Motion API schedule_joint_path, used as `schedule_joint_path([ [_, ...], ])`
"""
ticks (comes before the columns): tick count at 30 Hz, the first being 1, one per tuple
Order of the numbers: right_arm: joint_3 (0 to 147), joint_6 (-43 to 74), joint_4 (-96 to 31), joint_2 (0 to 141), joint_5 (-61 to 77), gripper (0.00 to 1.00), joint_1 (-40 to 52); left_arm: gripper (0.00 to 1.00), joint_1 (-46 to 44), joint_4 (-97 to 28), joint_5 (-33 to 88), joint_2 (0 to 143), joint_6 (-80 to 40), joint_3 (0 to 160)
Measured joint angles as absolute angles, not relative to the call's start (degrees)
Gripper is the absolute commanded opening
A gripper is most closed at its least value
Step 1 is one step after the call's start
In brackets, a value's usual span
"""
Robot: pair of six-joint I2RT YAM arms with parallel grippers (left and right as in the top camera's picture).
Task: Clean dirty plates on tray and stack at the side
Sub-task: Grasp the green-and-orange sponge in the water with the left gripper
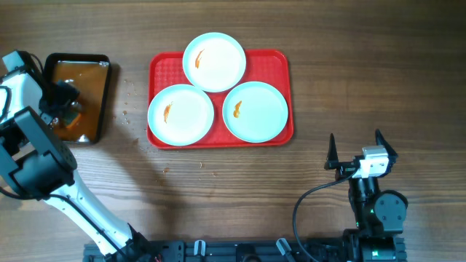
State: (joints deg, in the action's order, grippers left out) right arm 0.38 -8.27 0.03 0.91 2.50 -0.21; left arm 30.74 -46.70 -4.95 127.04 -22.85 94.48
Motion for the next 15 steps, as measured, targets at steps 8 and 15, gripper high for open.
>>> schedule_joint_path([
  [8, 0.4, -8.3, 0.0, 0.9, 2.5, 1.00, -0.2, 0.04, 30.7, -52.4, -0.9, 126.6, -23.2, 94.5],
  [15, 0.4, -8.3, 0.0, 0.9, 2.5, 1.00, -0.2, 1.00, 30.7, -51.8, 0.2, 126.6, -23.0, 94.4],
])
